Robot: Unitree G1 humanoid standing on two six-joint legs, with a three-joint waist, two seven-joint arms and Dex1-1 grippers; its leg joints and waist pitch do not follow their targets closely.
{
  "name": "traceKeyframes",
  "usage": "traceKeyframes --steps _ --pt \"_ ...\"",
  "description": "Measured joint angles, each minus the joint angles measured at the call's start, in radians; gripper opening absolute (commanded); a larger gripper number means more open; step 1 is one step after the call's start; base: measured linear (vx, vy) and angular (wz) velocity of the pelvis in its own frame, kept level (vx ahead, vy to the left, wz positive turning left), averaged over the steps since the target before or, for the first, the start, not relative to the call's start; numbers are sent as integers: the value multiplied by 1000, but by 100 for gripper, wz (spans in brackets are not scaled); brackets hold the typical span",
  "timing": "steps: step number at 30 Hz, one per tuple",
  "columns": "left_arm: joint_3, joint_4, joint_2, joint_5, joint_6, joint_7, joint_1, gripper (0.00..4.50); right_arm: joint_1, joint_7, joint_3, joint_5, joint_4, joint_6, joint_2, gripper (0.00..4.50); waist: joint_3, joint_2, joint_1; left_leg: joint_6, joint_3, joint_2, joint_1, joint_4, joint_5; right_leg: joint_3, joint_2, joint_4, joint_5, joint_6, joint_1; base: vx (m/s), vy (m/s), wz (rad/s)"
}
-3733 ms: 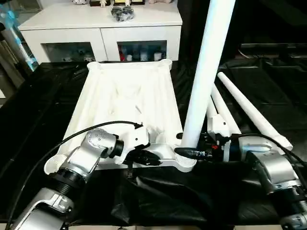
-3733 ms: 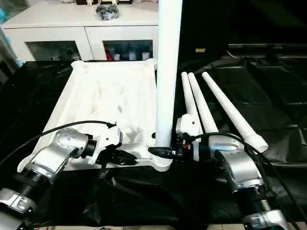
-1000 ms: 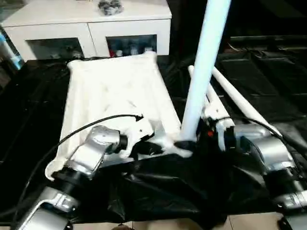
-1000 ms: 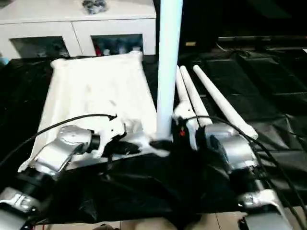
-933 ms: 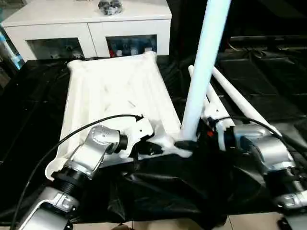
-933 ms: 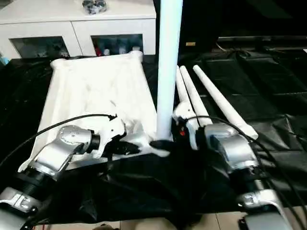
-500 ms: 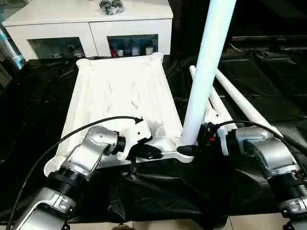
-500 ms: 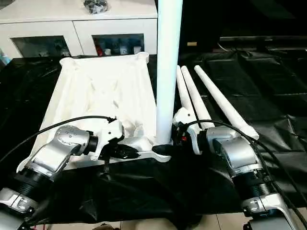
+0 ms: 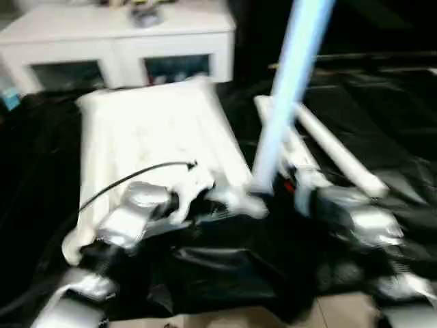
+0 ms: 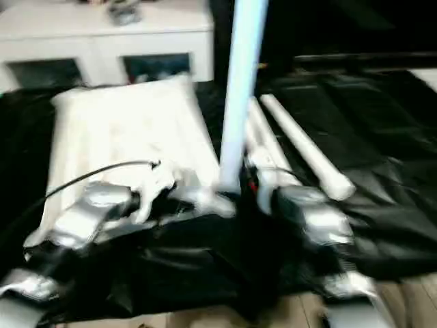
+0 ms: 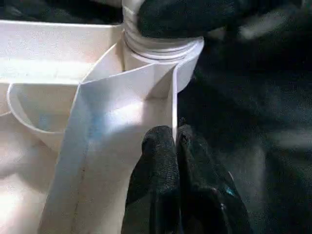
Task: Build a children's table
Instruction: Rotate leg to tighten
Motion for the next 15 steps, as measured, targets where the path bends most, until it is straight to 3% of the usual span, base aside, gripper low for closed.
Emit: traceKeyframes --steps 6,15 --pt "32 45 -84 35 39 172 -29 0 -91 -209 -70 -9 148 -55 95 276 -1 -2 -14 0 0 0 4 0 0 0 0 -1 0 3 1 0 0 0" --pt "27 26 -64 52 41 162 -22 0 -127 -220 -78 -16 229 -104 120 276 -8 -13 -35 0 -2 -1 4 0 0 0 0 -5 4 -2 2 0 0 0"
